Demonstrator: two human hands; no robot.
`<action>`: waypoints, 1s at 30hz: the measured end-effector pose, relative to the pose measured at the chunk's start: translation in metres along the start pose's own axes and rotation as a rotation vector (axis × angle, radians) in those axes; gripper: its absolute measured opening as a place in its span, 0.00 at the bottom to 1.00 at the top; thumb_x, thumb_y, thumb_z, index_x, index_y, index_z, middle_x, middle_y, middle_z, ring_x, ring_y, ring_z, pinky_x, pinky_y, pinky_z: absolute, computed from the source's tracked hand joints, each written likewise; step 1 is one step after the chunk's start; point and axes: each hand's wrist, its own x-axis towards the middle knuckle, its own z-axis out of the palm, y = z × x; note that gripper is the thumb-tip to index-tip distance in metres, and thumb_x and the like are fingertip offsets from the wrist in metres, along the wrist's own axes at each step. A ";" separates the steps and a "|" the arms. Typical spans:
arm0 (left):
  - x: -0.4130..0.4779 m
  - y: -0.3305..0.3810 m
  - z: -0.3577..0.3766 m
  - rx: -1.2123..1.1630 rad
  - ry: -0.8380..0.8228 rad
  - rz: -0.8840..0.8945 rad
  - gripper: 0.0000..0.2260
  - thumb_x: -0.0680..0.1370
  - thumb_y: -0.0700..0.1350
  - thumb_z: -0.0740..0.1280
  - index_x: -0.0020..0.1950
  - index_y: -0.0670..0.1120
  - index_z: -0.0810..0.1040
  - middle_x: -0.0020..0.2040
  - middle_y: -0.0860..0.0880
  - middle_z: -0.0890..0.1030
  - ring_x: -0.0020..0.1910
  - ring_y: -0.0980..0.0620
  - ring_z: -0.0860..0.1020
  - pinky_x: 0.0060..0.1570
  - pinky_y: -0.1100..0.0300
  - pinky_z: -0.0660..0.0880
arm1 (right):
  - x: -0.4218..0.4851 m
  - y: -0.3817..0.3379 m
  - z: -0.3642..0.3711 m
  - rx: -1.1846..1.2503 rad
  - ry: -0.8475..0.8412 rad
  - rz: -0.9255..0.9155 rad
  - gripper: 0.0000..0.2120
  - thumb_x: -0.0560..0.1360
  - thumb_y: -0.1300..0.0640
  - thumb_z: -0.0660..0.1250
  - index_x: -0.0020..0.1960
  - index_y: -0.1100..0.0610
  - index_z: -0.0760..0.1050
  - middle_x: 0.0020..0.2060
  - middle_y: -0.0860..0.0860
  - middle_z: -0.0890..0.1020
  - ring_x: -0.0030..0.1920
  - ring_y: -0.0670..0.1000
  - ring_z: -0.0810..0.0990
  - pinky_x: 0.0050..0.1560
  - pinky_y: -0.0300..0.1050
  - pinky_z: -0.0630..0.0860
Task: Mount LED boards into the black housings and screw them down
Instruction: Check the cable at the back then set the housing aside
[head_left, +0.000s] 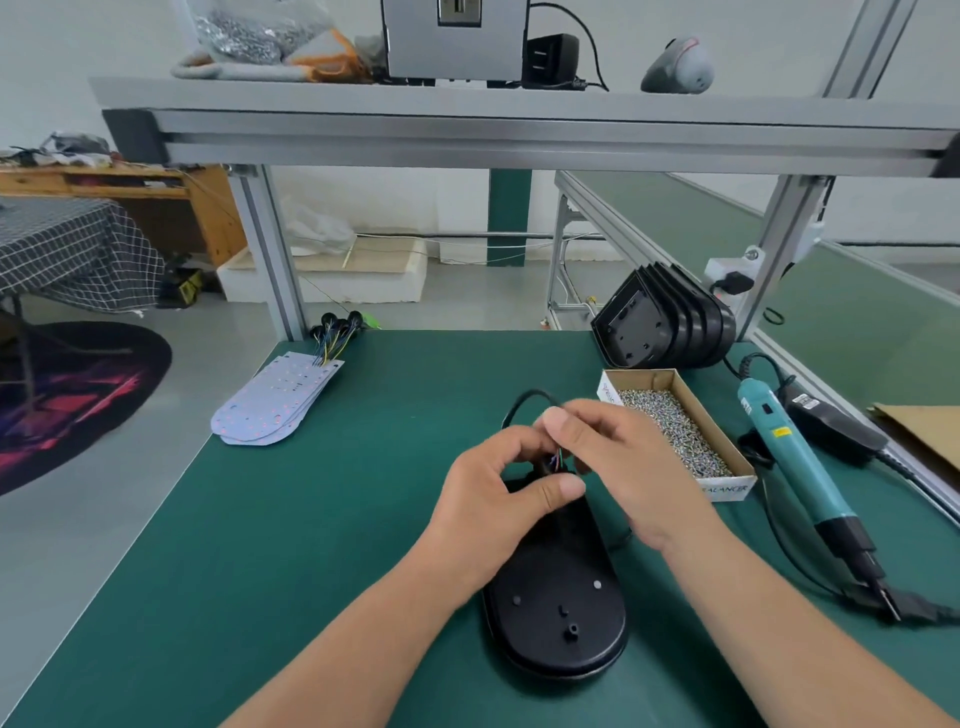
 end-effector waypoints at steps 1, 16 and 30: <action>0.000 -0.001 0.001 0.032 0.013 0.000 0.13 0.72 0.58 0.79 0.53 0.59 0.82 0.51 0.60 0.85 0.56 0.59 0.81 0.57 0.71 0.72 | 0.001 -0.001 0.003 0.034 0.004 -0.012 0.17 0.79 0.43 0.70 0.47 0.58 0.85 0.43 0.59 0.85 0.49 0.60 0.83 0.57 0.59 0.78; 0.005 -0.004 -0.010 0.090 0.015 0.008 0.08 0.79 0.57 0.72 0.57 0.59 0.86 0.57 0.58 0.85 0.62 0.55 0.81 0.65 0.53 0.75 | 0.002 -0.003 0.021 0.213 0.021 -0.134 0.07 0.81 0.54 0.68 0.49 0.50 0.85 0.50 0.51 0.87 0.56 0.51 0.85 0.61 0.45 0.80; 0.003 -0.012 -0.006 0.205 -0.005 0.068 0.10 0.81 0.57 0.67 0.60 0.62 0.84 0.57 0.61 0.82 0.65 0.57 0.76 0.64 0.66 0.71 | -0.001 0.003 0.030 0.364 0.026 -0.150 0.07 0.82 0.58 0.68 0.47 0.56 0.83 0.50 0.57 0.86 0.55 0.53 0.85 0.59 0.42 0.78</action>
